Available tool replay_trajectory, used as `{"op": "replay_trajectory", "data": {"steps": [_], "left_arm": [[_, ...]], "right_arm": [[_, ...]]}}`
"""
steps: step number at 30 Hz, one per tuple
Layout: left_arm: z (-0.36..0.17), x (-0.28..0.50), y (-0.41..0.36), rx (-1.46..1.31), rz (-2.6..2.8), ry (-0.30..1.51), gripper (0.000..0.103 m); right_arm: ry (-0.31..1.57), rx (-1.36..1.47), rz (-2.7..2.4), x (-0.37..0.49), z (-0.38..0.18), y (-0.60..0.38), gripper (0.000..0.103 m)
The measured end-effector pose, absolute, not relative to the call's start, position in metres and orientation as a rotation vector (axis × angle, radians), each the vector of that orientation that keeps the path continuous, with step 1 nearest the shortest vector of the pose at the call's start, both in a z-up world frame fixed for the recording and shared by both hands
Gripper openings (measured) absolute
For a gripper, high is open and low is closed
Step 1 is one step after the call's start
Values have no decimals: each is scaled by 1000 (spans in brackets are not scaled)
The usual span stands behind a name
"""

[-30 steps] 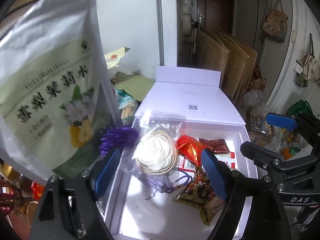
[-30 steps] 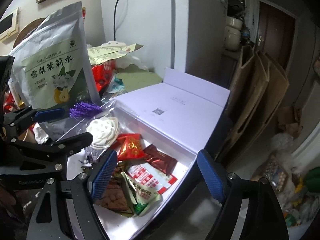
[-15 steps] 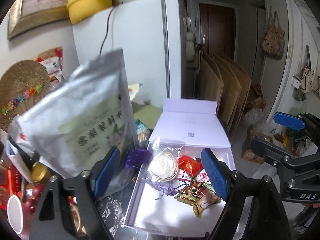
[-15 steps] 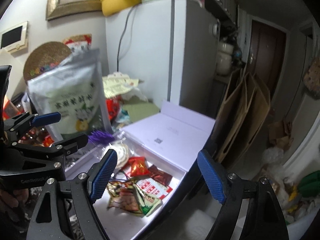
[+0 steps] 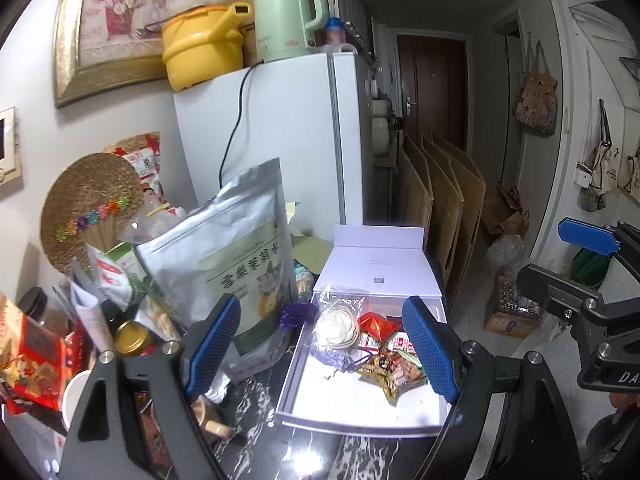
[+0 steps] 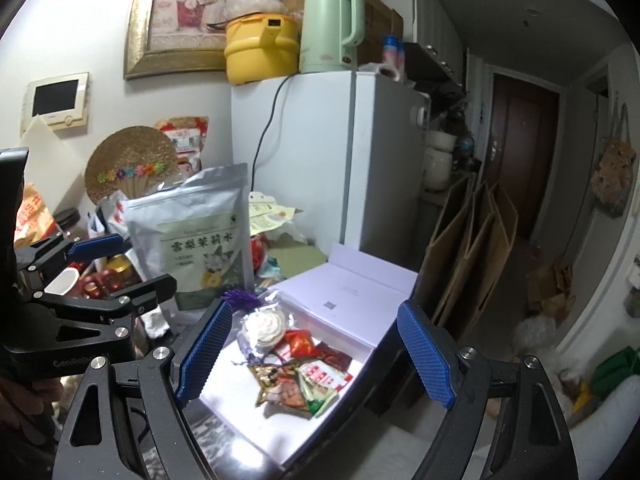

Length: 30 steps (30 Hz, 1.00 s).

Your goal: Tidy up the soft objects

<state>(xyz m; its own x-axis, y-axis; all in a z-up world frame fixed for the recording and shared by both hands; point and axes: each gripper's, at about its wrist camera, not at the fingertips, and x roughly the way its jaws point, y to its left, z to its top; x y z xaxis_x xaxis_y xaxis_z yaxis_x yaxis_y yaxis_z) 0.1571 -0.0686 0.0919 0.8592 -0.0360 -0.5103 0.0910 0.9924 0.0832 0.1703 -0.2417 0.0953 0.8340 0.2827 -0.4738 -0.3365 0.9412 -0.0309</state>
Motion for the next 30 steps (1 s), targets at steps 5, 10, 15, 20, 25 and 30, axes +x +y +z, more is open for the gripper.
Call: {"op": "replay_trajectory", "data": {"steps": [5, 10, 15, 20, 25, 30], "left_arm": [[96, 127, -64, 108, -65, 522, 83], [93, 101, -61, 99, -69, 514, 83], [83, 82, -54, 67, -77, 524, 83], [70, 70, -50, 62, -66, 538, 83], [53, 61, -48, 53, -86, 566, 83], [36, 54, -48, 57, -84, 592, 83]], "right_arm": [[466, -100, 316, 142, 99, -242, 86], [456, -93, 300, 117, 99, -241, 86], [455, -99, 284, 95, 94, -240, 86], [472, -84, 270, 77, 82, -239, 86], [511, -44, 265, 65, 62, -241, 86], [524, -37, 247, 52, 49, -240, 86]]}}
